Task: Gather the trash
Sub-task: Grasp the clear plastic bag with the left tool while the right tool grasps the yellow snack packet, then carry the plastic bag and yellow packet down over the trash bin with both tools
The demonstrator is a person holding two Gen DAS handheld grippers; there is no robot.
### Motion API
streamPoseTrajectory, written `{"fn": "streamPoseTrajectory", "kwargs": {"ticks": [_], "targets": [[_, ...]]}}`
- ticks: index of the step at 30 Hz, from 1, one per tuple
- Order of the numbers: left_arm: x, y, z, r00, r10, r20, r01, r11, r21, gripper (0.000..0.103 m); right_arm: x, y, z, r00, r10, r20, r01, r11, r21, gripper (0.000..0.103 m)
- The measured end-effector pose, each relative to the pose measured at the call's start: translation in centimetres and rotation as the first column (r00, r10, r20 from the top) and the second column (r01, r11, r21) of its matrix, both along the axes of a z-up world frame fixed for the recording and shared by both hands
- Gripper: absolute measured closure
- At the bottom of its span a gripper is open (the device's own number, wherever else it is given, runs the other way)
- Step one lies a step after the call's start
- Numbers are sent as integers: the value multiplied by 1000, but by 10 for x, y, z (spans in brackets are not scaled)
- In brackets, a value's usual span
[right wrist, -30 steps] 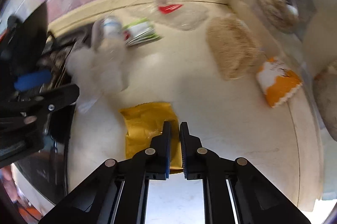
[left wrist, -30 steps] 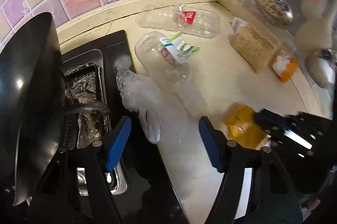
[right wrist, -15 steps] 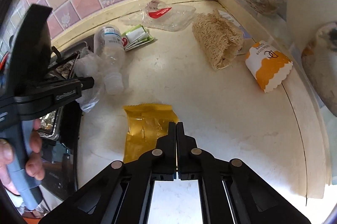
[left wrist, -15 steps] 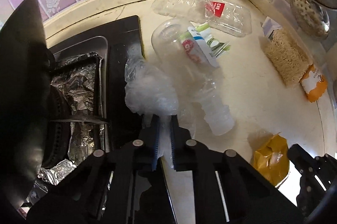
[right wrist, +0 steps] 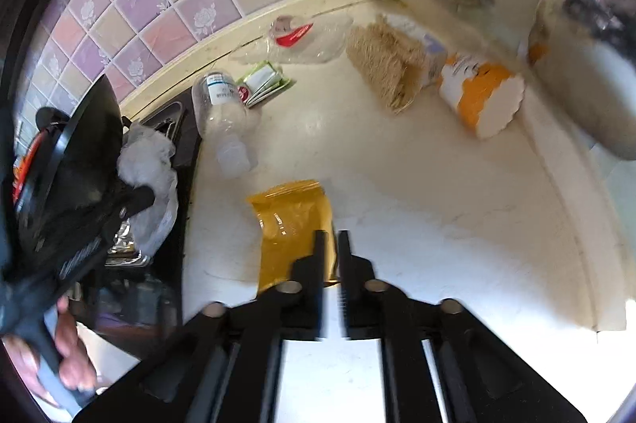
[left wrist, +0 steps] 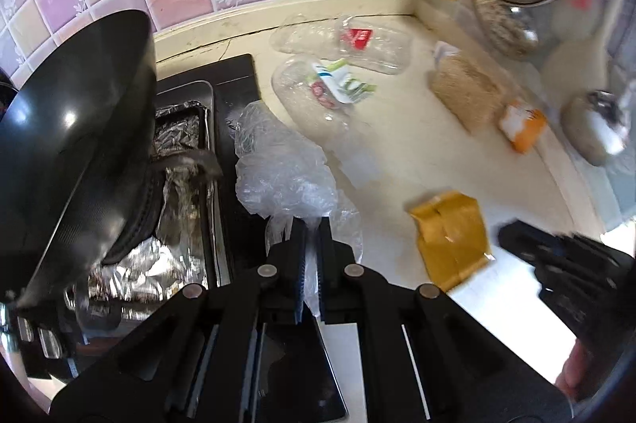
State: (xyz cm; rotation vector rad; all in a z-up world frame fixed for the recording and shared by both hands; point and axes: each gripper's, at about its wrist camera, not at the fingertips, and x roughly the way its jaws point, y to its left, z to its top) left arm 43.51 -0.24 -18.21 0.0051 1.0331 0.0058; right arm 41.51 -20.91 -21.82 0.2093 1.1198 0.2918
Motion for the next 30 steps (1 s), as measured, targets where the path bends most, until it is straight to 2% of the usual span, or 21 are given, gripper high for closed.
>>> {"fn": "streamPoseTrajectory", "kwargs": {"ticks": [1, 2, 4, 11, 12, 14, 16, 17, 20, 24, 30], "targets": [[-5, 0, 3, 1000, -3, 3, 3, 1000, -5, 100, 0, 3, 0, 1000, -6, 17, 6, 1000, -13, 36], [-10, 0, 4, 1000, -6, 3, 6, 1000, -12, 100, 0, 7, 1, 999, -7, 41, 8, 999, -31, 31], [-21, 1, 10, 1000, -15, 5, 15, 999, -35, 100, 4, 19, 0, 998, 18, 65, -13, 997, -76, 29], [-54, 8, 27, 999, -41, 5, 41, 997, -65, 100, 17, 72, -30, 992, 121, 41, -105, 957, -271, 30], [-60, 9, 30, 999, -45, 6, 45, 997, -66, 100, 17, 77, -34, 991, 129, 39, -111, 948, -298, 35], [-66, 11, 34, 999, -48, 10, 49, 997, -67, 100, 14, 83, -35, 987, 140, 74, -108, 938, -330, 36], [-72, 12, 37, 999, -49, 12, 50, 996, -69, 100, 14, 85, -35, 988, 136, 74, -107, 945, -310, 49], [-75, 13, 39, 999, -49, 14, 50, 996, -68, 100, 13, 86, -34, 988, 135, 72, -106, 943, -315, 50], [-84, 15, 43, 999, -39, 20, 40, 998, -55, 100, 11, 89, -33, 987, 143, 77, -111, 939, -325, 61], [-94, 18, 46, 1000, -17, 24, 18, 999, -39, 100, 2, 87, -30, 984, 159, 74, -128, 939, -319, 87], [-117, 20, 48, 1000, 11, 29, -11, 1000, -24, 100, -31, 75, -23, 985, 160, 61, -135, 946, -294, 88]]}}
